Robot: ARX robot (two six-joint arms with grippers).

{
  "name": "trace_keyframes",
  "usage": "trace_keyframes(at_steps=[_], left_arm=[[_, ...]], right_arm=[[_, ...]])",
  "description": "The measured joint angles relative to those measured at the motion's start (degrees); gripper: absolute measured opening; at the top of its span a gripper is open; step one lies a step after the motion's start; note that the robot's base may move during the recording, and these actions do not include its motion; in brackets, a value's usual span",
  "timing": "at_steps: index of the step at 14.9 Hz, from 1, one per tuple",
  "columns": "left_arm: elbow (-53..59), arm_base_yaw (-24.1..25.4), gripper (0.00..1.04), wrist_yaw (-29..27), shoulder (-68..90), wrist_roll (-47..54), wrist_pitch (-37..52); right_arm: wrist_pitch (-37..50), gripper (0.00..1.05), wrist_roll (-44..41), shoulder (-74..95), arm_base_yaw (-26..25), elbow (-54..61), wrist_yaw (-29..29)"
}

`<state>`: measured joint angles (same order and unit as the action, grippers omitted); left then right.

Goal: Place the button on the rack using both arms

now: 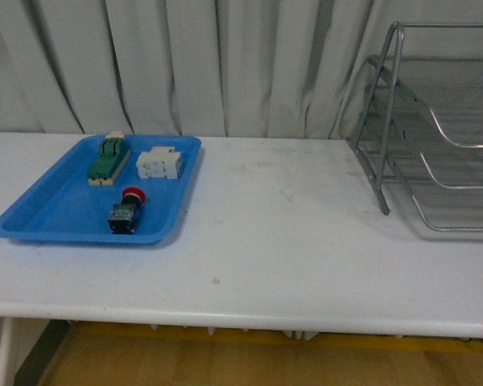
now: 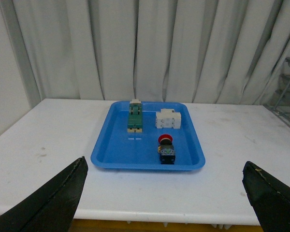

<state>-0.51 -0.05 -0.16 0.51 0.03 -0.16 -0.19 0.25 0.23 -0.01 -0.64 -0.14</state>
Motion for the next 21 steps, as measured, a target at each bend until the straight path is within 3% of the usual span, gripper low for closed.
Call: trace_keyframes(at_steps=[21], left_arm=[[0.0, 0.0, 0.98, 0.0, 0.0, 0.0, 0.0]], right_arm=[[0.0, 0.98, 0.0, 0.0, 0.0, 0.0, 0.0]])
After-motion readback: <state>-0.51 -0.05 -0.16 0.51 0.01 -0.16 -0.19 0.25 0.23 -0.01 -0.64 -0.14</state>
